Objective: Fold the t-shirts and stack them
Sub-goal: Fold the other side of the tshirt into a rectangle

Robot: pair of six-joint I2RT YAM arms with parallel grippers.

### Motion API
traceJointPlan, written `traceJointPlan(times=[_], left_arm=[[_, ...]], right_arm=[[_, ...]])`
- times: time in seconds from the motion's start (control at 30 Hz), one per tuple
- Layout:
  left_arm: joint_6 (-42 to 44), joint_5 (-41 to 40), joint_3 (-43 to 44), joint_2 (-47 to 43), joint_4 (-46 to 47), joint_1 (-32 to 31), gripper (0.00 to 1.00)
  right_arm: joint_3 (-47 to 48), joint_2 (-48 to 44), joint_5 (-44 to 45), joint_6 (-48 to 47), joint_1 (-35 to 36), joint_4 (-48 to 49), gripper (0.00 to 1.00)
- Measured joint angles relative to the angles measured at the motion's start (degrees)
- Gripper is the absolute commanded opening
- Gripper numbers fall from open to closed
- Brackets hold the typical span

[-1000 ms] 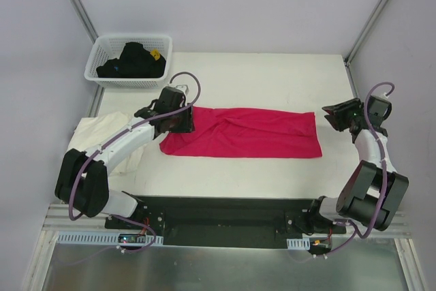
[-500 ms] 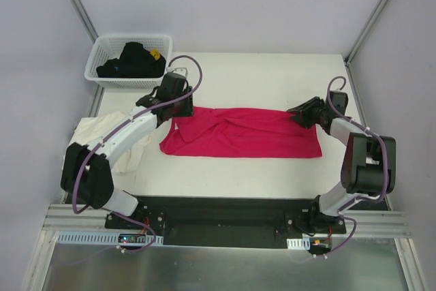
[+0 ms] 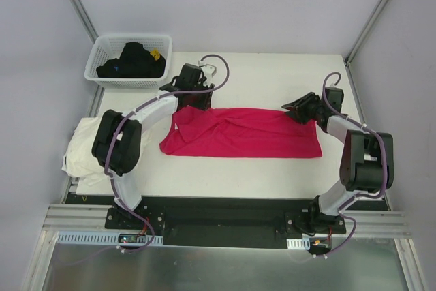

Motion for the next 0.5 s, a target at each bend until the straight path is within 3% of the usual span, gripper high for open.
traceJointPlan(times=[0.5], left_arm=[[10.6, 9.3, 1.1, 2.5, 1.6, 2.4, 0.31]], right_arm=[[-2.2, -2.5, -0.5, 0.0, -3.0, 0.7, 0.37]])
